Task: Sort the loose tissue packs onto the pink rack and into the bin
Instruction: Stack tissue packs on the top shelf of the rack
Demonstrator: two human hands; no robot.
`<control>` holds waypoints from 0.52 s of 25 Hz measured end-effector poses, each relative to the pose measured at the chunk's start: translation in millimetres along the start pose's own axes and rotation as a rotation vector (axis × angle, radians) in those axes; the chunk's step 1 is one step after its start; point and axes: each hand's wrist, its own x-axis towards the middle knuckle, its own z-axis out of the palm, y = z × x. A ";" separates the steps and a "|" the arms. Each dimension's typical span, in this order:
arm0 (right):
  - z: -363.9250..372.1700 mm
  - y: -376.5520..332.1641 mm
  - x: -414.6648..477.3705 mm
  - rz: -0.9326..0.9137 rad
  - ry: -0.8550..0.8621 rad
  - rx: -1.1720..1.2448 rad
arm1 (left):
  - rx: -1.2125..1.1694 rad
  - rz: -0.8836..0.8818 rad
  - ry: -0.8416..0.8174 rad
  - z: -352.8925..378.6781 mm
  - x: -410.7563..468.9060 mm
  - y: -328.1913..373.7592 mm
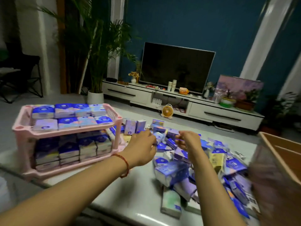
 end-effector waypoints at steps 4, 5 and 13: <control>-14.6 17.0 21.6 -0.176 -0.078 -0.477 | -0.188 -0.146 -0.201 54.5 18.0 -3.0; -15.5 22.6 28.8 -0.210 -0.141 -0.688 | -0.286 -0.177 -0.235 65.6 24.9 -5.8; -8.4 51.6 59.4 -0.291 -0.295 -1.658 | -0.634 -0.204 -0.790 91.9 69.4 -14.4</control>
